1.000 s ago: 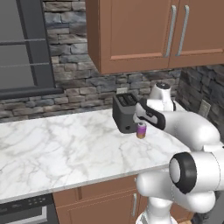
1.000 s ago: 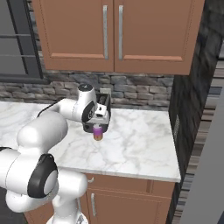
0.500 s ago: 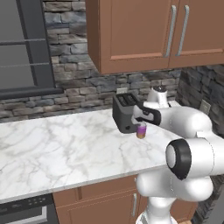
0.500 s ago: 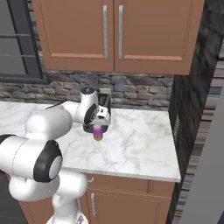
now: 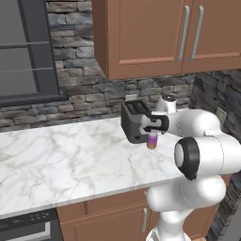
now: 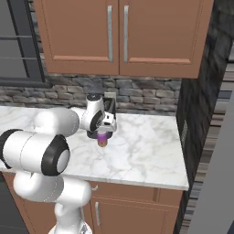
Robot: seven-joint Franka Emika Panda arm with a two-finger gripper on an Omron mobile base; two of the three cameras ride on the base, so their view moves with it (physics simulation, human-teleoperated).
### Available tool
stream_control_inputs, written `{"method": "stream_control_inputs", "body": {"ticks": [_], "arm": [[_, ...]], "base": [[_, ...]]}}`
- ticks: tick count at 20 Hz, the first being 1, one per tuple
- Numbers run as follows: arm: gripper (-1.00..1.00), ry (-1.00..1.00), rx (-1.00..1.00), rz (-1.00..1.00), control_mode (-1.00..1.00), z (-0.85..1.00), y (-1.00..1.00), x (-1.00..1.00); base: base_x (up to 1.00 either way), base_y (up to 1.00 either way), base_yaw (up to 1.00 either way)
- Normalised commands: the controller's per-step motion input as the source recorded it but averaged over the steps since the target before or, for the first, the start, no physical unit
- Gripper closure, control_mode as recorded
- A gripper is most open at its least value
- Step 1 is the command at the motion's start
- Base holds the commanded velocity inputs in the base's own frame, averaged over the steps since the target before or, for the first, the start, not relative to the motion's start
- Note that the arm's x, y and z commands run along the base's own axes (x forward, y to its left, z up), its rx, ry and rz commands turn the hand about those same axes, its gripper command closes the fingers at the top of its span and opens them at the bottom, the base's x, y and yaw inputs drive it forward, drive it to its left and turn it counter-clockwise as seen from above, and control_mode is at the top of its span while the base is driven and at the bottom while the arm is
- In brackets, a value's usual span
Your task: Four empty soda cans are scattered around the kitchen. Gather all the cans and cluster them next to the stove for recycling.
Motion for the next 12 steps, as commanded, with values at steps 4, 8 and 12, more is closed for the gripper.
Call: {"method": "stream_control_inputs", "body": {"ticks": [4,8,12], "arm": [[-1.0,0.0,0.0,0.0,-1.0,-0.13,-0.01,0.17],[-1.0,0.0,0.0,0.0,-1.0,-0.14,-0.01,0.12],[-1.0,0.0,0.0,0.0,-1.0,-0.13,0.0,0.09]], "base": [[0.0,0.0,0.0],[0.0,0.0,0.0],[0.0,0.0,0.0]]}}
